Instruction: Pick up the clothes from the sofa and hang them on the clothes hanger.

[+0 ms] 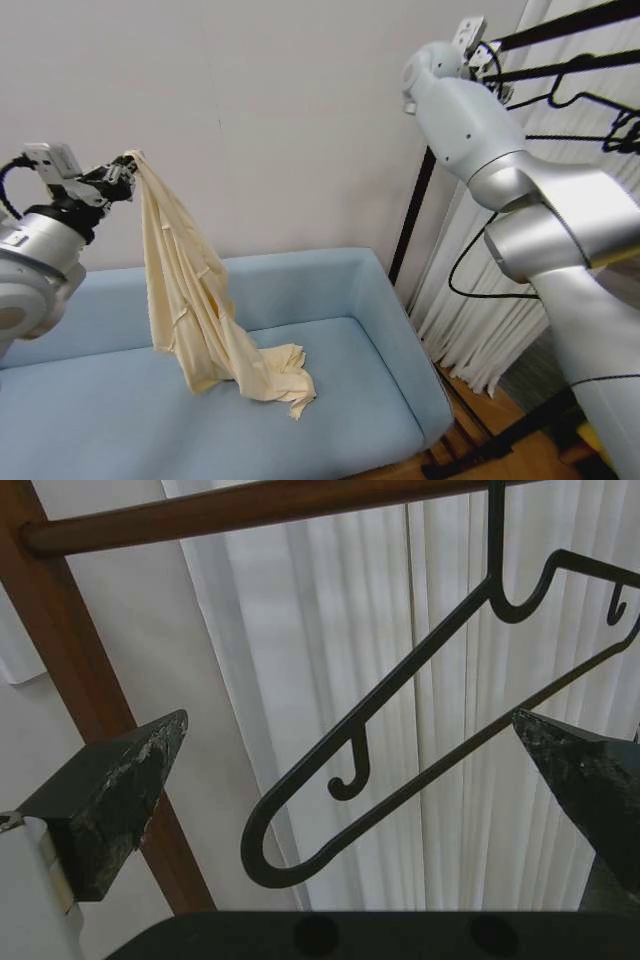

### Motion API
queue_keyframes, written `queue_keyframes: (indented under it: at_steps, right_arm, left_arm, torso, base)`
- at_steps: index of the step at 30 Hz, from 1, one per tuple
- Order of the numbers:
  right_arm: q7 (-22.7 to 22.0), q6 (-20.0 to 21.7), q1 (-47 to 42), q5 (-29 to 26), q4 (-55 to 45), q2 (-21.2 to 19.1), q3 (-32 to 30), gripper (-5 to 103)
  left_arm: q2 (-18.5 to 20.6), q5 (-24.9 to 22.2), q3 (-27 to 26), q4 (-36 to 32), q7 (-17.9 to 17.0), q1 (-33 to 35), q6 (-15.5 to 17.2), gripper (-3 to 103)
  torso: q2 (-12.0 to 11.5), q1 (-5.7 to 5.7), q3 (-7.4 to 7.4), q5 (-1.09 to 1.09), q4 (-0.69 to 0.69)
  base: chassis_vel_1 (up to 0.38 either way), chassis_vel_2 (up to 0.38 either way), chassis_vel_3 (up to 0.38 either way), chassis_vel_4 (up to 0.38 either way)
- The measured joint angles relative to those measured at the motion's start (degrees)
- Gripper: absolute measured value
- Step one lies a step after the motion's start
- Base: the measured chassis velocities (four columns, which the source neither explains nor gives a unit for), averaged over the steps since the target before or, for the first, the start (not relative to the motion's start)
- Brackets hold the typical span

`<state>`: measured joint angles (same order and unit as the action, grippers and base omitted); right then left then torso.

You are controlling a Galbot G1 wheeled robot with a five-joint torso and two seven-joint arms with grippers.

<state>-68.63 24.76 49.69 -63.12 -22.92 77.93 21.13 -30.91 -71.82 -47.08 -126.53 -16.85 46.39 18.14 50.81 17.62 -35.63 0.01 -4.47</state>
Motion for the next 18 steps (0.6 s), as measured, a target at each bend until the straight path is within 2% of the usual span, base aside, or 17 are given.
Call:
queue_keyframes:
  at_steps: [18]
  right_arm:
    - [7.02,-0.37,-0.75,3.57,4.81,-1.93,-2.88,100]
  left_arm:
    - [-1.42,1.44,0.84,0.14,0.17,0.15,0.16,1]
  torso:
    - [0.0,0.0,0.0,0.0,0.01]
  base:
    - [0.0,0.0,0.0,0.0]
